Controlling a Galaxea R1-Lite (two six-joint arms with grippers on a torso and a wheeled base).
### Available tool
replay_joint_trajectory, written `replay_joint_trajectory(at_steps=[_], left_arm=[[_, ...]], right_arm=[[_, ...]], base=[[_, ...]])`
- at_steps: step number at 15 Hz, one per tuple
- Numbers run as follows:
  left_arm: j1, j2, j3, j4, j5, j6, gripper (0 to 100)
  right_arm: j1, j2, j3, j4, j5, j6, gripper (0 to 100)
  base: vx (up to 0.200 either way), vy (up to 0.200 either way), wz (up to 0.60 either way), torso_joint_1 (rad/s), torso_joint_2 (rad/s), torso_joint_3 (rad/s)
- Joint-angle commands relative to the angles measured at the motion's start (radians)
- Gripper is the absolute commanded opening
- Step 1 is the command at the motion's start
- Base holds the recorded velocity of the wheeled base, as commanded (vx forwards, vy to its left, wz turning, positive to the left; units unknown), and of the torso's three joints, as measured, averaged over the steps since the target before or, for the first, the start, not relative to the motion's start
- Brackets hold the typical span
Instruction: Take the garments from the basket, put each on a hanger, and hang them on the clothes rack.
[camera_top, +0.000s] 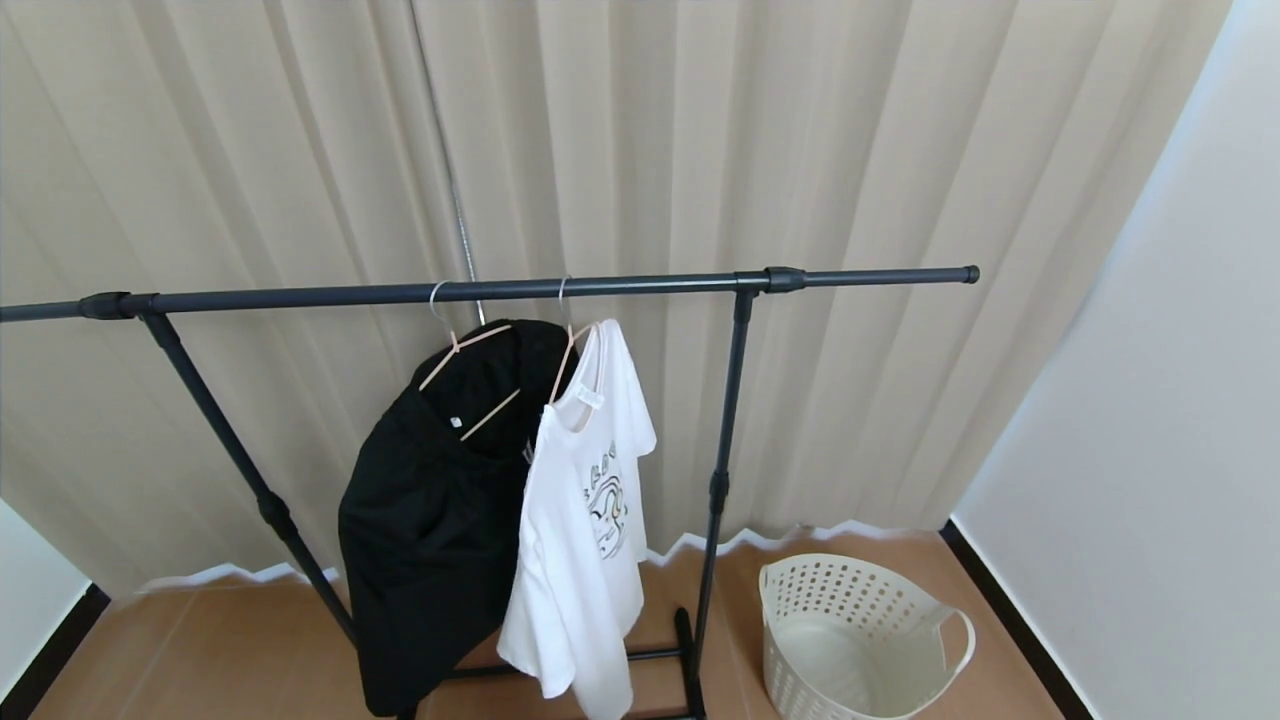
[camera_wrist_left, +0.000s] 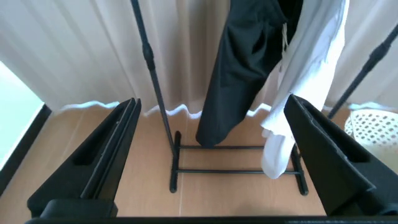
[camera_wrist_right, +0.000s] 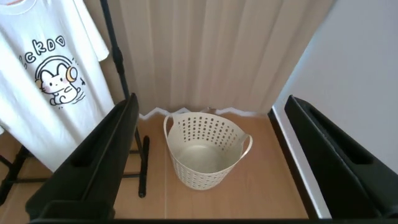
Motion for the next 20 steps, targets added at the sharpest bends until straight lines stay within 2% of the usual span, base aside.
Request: replay_joint_trajectory(at_steps=[1, 2, 3, 4, 6, 9, 11, 12, 13, 14, 15, 16, 20], left_arm=[[-0.038, -0.078, 0.005, -0.012, -0.089, -0.005, 100], [-0.038, -0.078, 0.005, -0.012, -0.089, -0.005, 100], [-0.034, -0.071, 0.003, -0.013, -0.139, 0.002, 100], [-0.034, -0.071, 0.003, -0.012, -0.155, 0.005, 100], [-0.034, -0.069, 0.003, -0.012, -0.153, 0.006, 100], [-0.034, -0.071, 0.005, -0.013, -0.147, 0.008, 100], [-0.034, -0.071, 0.006, -0.013, -0.146, 0.006, 100], [-0.034, -0.071, 0.006, -0.013, -0.146, 0.006, 100], [-0.032, -0.071, 0.005, -0.013, -0.146, 0.006, 100], [-0.032, -0.071, 0.005, -0.013, -0.144, 0.008, 100], [-0.034, -0.071, 0.005, -0.013, -0.146, 0.008, 100], [-0.032, -0.071, 0.006, -0.013, -0.146, 0.006, 100], [-0.032, -0.071, 0.006, -0.013, -0.146, 0.008, 100]], right_arm=[[-0.001, 0.001, 0.006, -0.005, 0.004, 0.006, 100], [-0.001, 0.001, 0.006, -0.004, 0.005, 0.006, 100], [-0.001, 0.001, 0.007, -0.005, 0.047, -0.002, 100], [-0.001, 0.001, 0.009, -0.005, 0.067, -0.009, 100], [0.033, 0.005, 0.004, -0.002, 0.168, -0.017, 100], [0.056, 0.005, 0.006, -0.004, 0.173, -0.016, 100], [0.113, 0.001, 0.006, -0.001, 0.165, -0.017, 100], [0.099, 0.001, 0.007, -0.001, 0.117, -0.019, 100], [0.004, 0.009, 0.004, 0.004, 0.045, -0.029, 100], [-0.061, 0.015, 0.006, 0.004, 0.067, -0.031, 100], [-0.105, -0.052, 0.007, -0.001, 0.079, -0.031, 100], [-0.114, -0.086, 0.01, -0.005, 0.117, -0.035, 100], [-0.116, -0.086, 0.007, -0.005, 0.133, -0.017, 100]], base=[[0.0, 0.0, 0.0, 0.0, 0.0, 0.0], [0.0, 0.0, 0.0, 0.0, 0.0, 0.0], [0.0, 0.0, 0.0, 0.0, 0.0, 0.0], [0.0, 0.0, 0.0, 0.0, 0.0, 0.0], [0.0, 0.0, 0.0, 0.0, 0.0, 0.0], [0.0, 0.0, 0.0, 0.0, 0.0, 0.0], [0.0, 0.0, 0.0, 0.0, 0.0, 0.0], [0.0, 0.0, 0.0, 0.0, 0.0, 0.0], [0.0, 0.0, 0.0, 0.0, 0.0, 0.0], [0.0, 0.0, 0.0, 0.0, 0.0, 0.0], [0.0, 0.0, 0.0, 0.0, 0.0, 0.0], [0.0, 0.0, 0.0, 0.0, 0.0, 0.0], [0.0, 0.0, 0.0, 0.0, 0.0, 0.0]])
